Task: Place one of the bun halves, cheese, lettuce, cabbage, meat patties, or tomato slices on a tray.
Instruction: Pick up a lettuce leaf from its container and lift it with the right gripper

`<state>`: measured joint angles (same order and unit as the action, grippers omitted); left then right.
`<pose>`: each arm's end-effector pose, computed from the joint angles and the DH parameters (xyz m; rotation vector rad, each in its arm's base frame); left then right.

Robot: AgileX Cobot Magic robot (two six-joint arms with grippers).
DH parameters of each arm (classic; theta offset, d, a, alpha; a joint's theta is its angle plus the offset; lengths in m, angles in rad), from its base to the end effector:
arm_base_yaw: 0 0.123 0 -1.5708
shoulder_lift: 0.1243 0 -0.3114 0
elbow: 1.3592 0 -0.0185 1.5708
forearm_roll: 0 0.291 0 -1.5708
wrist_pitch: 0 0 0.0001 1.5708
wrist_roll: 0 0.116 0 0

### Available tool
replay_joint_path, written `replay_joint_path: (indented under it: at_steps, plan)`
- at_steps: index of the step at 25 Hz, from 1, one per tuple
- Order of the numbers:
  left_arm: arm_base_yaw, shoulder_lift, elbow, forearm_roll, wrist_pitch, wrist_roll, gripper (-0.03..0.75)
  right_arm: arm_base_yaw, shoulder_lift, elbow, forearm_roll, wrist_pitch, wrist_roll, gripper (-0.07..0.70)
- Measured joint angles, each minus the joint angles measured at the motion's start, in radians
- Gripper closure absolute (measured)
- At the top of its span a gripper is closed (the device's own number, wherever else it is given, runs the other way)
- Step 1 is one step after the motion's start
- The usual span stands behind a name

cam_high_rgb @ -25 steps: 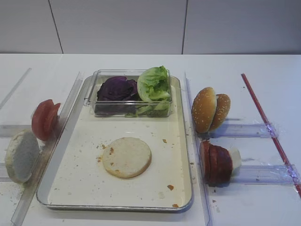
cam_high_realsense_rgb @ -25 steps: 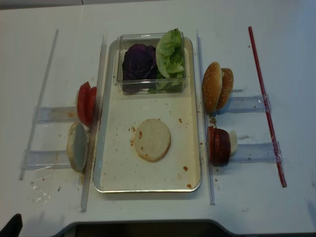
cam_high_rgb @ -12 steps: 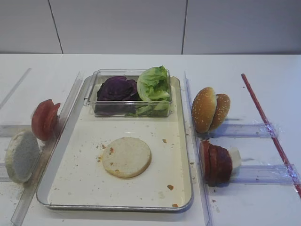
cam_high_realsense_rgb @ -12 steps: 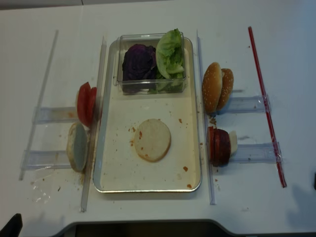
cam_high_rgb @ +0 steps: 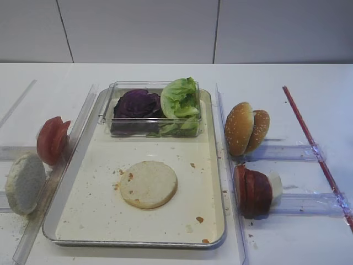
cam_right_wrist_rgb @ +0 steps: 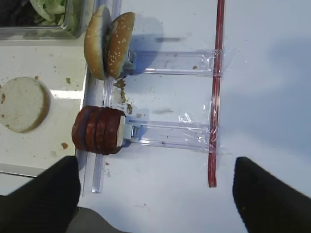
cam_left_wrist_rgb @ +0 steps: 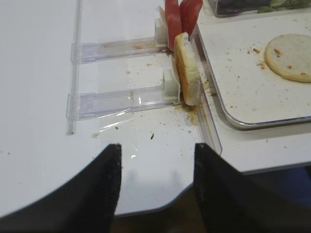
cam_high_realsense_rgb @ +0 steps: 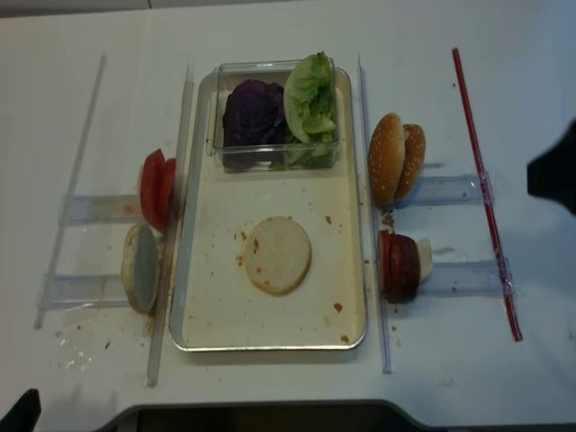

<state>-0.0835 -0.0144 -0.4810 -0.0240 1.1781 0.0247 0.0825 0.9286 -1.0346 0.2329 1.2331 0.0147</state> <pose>0.0190 -0.0042 0.2676 0.1199 2.1633 -0.0631 0.1832 0.0405 0.3704 -0.0655 2.6025 0.3488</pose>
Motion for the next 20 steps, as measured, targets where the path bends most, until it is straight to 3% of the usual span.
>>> replay_joint_path:
  at_steps: [8, 15, 20]
  plan:
    - [0.000, 0.000, 0.000, 0.000, 0.000, 0.000, 0.384, 0.029, 0.377, -0.338, 0.052, 0.017, 0.024, -0.013]
    - [0.000, 0.000, 0.000, 0.000, 0.000, 0.000, 0.384, 0.279, 0.659, -0.596, -0.101, 0.017, 0.180, -0.013]
    - [0.000, 0.000, 0.000, 0.000, 0.000, 0.000, 0.384, 0.385, 0.851, -0.770, -0.107, 0.017, 0.228, -0.013]
